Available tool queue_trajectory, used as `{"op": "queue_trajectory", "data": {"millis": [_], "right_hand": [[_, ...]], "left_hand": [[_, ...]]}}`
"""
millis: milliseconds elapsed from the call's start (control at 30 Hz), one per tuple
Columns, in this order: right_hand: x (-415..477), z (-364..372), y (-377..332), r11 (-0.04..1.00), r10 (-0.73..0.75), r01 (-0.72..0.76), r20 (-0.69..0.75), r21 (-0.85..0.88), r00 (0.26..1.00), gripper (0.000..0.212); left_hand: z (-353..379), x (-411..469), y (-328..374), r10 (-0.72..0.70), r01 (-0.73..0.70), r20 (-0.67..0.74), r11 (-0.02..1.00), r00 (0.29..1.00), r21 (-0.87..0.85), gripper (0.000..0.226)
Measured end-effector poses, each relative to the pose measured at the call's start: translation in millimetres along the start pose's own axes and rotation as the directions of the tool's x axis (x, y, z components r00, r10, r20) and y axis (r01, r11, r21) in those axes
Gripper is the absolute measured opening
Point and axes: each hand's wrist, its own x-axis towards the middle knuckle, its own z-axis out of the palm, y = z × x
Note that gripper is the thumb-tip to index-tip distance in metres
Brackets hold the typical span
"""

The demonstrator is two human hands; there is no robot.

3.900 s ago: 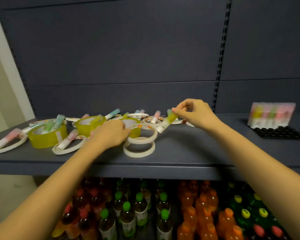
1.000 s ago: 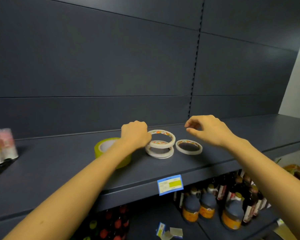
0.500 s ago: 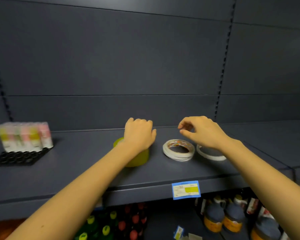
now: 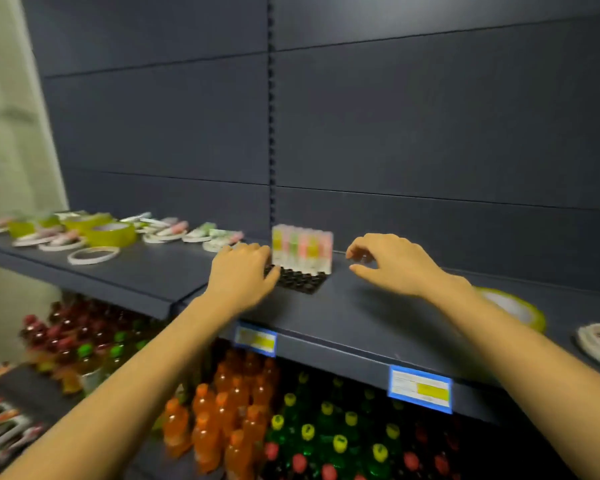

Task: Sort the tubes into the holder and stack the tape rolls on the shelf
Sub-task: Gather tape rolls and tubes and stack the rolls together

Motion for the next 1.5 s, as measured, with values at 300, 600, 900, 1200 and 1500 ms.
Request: {"op": "queue_trajectory", "data": {"millis": [300, 600, 900, 1200, 1500], "right_hand": [[93, 74, -164, 0.979, -0.175, 0.173, 0.013, 0.106, 0.984, 0.028], [151, 126, -255, 0.991, -0.103, 0.096, 0.068, 0.094, 0.992, 0.031], [199, 148, -237, 0.998, 0.062, -0.065, 0.116, 0.016, 0.991, 0.027], [278, 171, -179, 0.886, 0.45, -0.456, 0.089, 0.078, 0.889, 0.042], [338, 191, -155, 0.755, 0.618, -0.65, 0.233, 0.088, 0.75, 0.055]], "left_hand": [[-20, -57, -190, -0.108, 0.107, 0.018, 0.992, 0.994, 0.067, 0.036], [-14, -83, -293, -0.122, 0.12, 0.064, 0.992, 0.99, 0.032, 0.032], [26, -31, -320, -0.04, 0.043, 0.062, 0.998, 0.997, -0.044, 0.031], [73, 60, -322, 0.093, -0.088, 0.093, 0.995, 0.991, -0.052, 0.038], [102, 122, -319, 0.181, -0.178, 0.075, 0.983, 0.981, -0.053, 0.032]]}}
